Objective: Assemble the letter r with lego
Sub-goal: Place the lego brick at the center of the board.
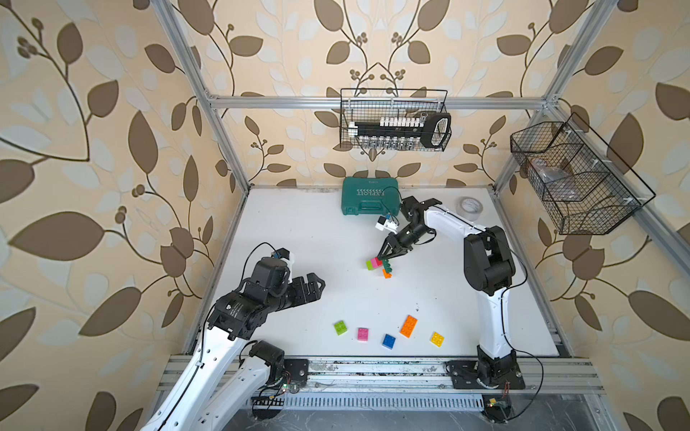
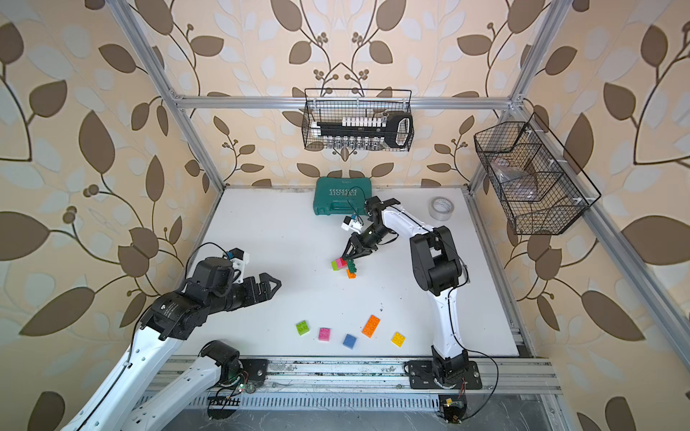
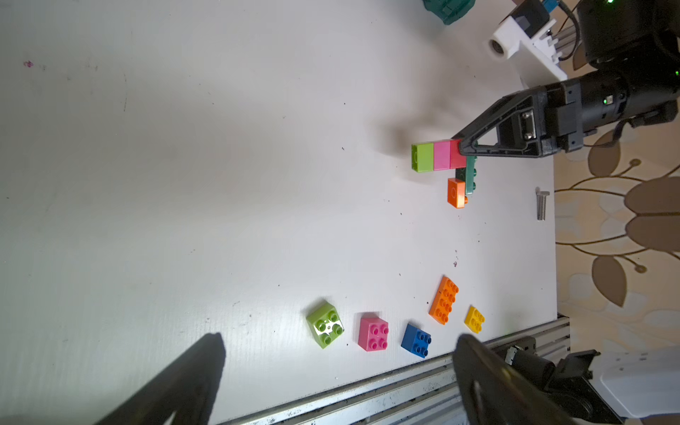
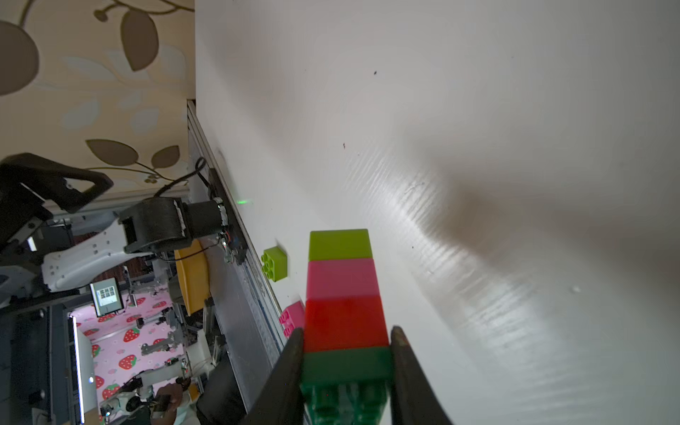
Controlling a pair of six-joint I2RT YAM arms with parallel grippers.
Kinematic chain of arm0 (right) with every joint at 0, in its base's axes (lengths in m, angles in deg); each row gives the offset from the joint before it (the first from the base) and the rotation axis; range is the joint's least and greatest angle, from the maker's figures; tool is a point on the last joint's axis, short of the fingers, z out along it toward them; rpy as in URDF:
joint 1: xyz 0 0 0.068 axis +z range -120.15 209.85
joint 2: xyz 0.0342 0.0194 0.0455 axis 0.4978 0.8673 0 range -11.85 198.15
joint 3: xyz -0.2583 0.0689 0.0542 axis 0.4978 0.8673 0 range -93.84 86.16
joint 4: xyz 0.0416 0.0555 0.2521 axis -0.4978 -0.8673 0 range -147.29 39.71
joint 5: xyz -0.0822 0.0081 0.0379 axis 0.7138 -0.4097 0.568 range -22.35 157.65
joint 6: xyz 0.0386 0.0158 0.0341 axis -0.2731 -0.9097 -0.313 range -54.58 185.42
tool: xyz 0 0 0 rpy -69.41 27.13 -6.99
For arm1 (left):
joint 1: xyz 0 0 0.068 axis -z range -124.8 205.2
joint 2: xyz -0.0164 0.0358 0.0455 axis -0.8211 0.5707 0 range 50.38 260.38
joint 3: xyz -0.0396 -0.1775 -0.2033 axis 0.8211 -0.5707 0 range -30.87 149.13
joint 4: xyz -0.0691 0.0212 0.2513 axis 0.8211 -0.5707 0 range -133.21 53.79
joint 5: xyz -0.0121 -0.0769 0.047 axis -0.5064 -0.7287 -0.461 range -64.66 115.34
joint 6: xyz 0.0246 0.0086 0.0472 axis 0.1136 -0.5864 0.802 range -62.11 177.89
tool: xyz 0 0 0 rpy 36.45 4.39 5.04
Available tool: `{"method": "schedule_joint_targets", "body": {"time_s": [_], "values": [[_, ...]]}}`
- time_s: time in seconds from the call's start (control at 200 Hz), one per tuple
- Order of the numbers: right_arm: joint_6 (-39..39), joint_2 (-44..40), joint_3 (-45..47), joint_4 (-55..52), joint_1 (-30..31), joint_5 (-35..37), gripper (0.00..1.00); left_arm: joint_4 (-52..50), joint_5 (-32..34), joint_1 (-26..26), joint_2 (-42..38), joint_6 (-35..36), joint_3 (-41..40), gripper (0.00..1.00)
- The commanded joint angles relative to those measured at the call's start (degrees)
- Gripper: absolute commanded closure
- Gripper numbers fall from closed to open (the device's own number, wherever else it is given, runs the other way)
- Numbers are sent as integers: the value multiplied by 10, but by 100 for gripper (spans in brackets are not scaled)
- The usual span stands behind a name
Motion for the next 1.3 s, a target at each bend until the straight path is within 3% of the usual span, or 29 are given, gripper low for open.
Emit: {"method": "schedule_joint_targets", "body": {"time_s": [0.0,0.195,0.27,0.415,0.625,0.73,0.845,0.93,1.135,1.295], "values": [[-130,6,46,168,-9,-51,100,9,-9,-7,2,12,-1,1],[-162,33,61,214,-13,-28,100,5,-12,-7,1,11,0,1],[-165,43,60,215,-13,-7,90,5,-13,-7,2,10,1,1],[-174,60,59,222,-15,-5,87,4,-16,-6,9,11,1,1],[-182,74,55,217,-16,-41,68,5,-20,-7,21,13,1,1],[-161,78,46,188,-16,-50,47,5,-20,-7,23,13,1,1],[-143,74,37,156,-18,-43,43,6,-21,-7,23,13,0,1],[-141,64,35,141,-22,-19,37,7,-21,-7,24,14,0,1],[-159,0,57,126,-30,110,38,6,-23,-7,23,15,0,1],[-161,-108,125,128,-30,215,40,-3,-11,-7,30,-4,-2,1]]}}
